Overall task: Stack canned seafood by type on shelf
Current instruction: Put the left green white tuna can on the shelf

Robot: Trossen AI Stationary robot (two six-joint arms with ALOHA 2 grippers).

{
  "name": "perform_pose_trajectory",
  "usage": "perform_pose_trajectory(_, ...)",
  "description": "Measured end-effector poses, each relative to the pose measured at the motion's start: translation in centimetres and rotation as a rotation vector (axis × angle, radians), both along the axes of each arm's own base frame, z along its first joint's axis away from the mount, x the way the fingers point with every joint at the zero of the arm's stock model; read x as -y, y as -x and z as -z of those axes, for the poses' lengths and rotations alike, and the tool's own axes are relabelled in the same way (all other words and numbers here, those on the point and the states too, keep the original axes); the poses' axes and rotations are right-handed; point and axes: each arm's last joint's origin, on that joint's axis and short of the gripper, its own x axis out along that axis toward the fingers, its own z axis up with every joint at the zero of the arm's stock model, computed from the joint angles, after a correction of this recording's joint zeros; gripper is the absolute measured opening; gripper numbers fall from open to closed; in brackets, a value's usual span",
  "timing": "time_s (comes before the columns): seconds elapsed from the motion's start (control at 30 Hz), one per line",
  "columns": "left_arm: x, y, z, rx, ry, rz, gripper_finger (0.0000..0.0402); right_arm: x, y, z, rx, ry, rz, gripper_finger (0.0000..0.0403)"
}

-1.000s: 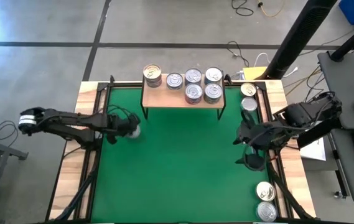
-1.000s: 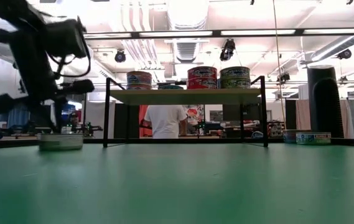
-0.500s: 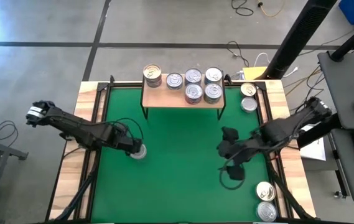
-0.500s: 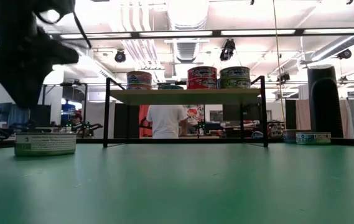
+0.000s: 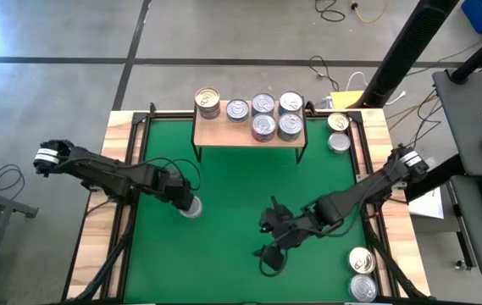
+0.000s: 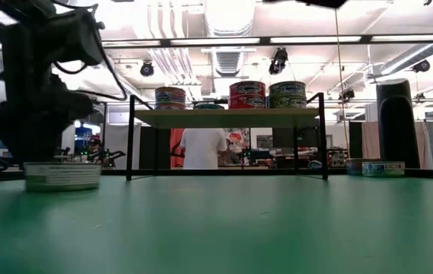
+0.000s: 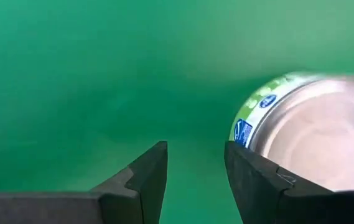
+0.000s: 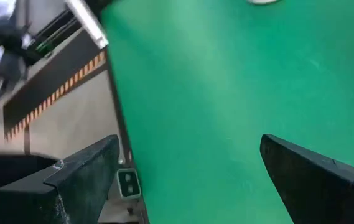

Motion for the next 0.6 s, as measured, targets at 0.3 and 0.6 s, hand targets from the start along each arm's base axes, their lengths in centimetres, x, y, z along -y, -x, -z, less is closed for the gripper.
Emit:
perform_pose_trajectory(0.3, 4.5, -4.6, -1.5, 0.471, 0.12, 0.273, 0.0146, -1.7, -1.0, 3.2, -0.086, -0.039, 0.09, 0.0381)
perform_pose_trajectory(0.6, 7.0, -2.9, -3.8, 0.162, -0.207, 0.744, 0.0146, -3.3, -2.4, 8.8, -0.197, 0.097, 0.008, 0.0381)
